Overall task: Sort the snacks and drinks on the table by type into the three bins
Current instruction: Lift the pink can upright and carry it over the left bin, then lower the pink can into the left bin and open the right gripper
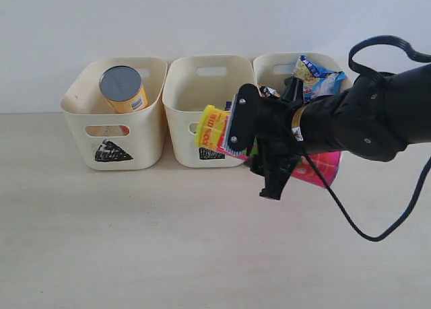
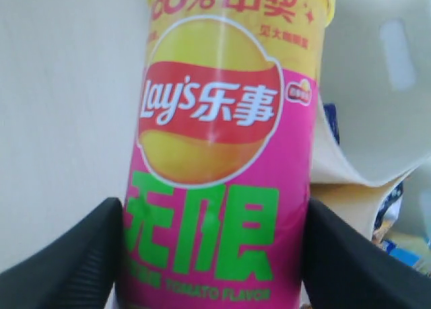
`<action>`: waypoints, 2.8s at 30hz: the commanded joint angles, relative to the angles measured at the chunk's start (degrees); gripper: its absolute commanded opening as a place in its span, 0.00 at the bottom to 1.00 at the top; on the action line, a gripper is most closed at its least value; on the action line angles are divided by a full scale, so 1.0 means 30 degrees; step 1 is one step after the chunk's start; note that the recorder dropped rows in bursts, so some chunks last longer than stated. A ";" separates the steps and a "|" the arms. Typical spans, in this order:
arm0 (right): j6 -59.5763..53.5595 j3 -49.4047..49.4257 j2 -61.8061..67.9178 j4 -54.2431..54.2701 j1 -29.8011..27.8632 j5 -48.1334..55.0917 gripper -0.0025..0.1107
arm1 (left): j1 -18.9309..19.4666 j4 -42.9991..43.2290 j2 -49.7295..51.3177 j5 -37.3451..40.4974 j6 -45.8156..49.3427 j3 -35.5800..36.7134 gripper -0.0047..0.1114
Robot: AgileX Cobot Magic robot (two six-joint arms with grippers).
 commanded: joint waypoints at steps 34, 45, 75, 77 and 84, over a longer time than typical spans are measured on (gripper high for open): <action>1.6747 -1.6006 1.0221 0.0455 0.3270 -1.6093 0.02 | 0.0071 -0.0226 -0.0056 -0.0238 -0.0039 0.0078 0.08; 1.6712 -2.3660 1.4762 0.1149 0.3270 -1.2753 0.02 | 0.0071 -0.0226 -0.0056 -0.0238 -0.0039 0.0078 0.08; 1.3769 -2.7825 1.8343 0.1953 0.3198 -0.8713 0.65 | 0.0071 -0.0226 -0.0056 -0.0238 -0.0039 0.0078 0.08; 1.3721 -2.7825 1.8343 0.2141 0.3198 -0.8763 0.63 | 0.0071 -0.0226 -0.0056 -0.0238 -0.0039 0.0078 0.08; 1.3721 -2.7825 1.8010 0.2206 0.3198 -0.7928 0.49 | 0.0071 -0.0226 -0.0056 -0.0238 -0.0039 0.0078 0.08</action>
